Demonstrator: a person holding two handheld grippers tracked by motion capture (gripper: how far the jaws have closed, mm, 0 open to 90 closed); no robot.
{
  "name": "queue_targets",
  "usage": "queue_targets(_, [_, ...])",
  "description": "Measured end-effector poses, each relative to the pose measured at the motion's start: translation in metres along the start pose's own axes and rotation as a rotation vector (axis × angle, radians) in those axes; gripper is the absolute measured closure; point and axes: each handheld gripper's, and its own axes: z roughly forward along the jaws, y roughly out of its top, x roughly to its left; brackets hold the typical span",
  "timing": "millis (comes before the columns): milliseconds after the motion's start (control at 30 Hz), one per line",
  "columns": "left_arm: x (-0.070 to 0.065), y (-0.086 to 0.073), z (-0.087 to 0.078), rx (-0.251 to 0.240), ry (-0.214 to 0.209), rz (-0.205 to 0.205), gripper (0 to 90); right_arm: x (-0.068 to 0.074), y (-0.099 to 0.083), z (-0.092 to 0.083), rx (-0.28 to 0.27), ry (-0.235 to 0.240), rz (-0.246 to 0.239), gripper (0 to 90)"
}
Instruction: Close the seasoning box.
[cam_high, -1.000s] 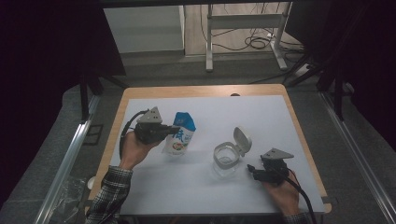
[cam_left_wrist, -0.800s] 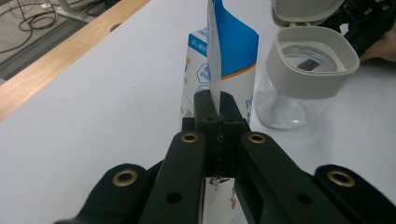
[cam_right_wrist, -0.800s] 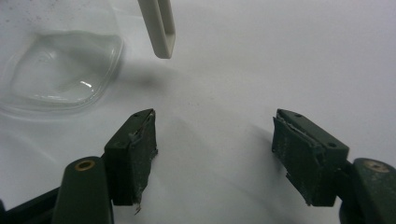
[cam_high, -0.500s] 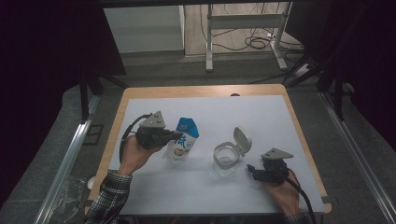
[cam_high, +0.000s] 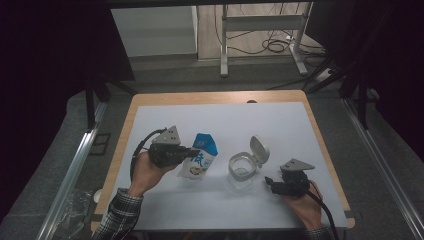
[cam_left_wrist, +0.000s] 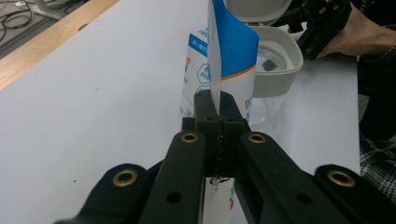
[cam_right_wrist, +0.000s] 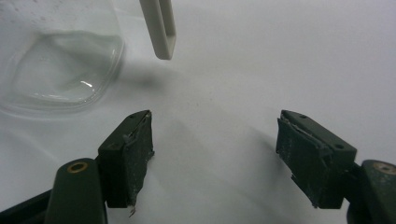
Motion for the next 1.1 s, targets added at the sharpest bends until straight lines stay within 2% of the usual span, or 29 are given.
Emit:
queue_targets(200, [-0.009, 0.001, 0.0, -0.01, -0.009, 0.007, 90.0, 0.002, 0.001, -0.008, -0.021, 0.018, 0.002, 27.7])
queue_targets(333, [-0.014, 0.003, 0.001, -0.002, -0.015, 0.011, 90.0, 0.008, -0.001, -0.013, -0.025, 0.045, 0.001, 27.8])
queue_targets(533, [-0.021, 0.005, 0.003, 0.011, -0.032, 0.014, 90.0, 0.022, -0.001, -0.018, -0.032, 0.069, -0.033, 27.7])
queue_targets(667, [-0.025, 0.005, 0.003, 0.01, -0.025, 0.013, 90.0, 0.032, -0.001, -0.021, -0.034, 0.095, -0.05, 27.8])
queue_targets(767, [-0.028, 0.005, 0.002, 0.016, -0.024, 0.018, 90.0, 0.038, -0.001, -0.023, -0.038, 0.124, -0.064, 27.8])
queue_targets(1100, [-0.036, 0.006, 0.003, 0.008, -0.038, -0.001, 90.0, 0.06, 0.003, -0.026, -0.035, 0.207, -0.096, 27.9])
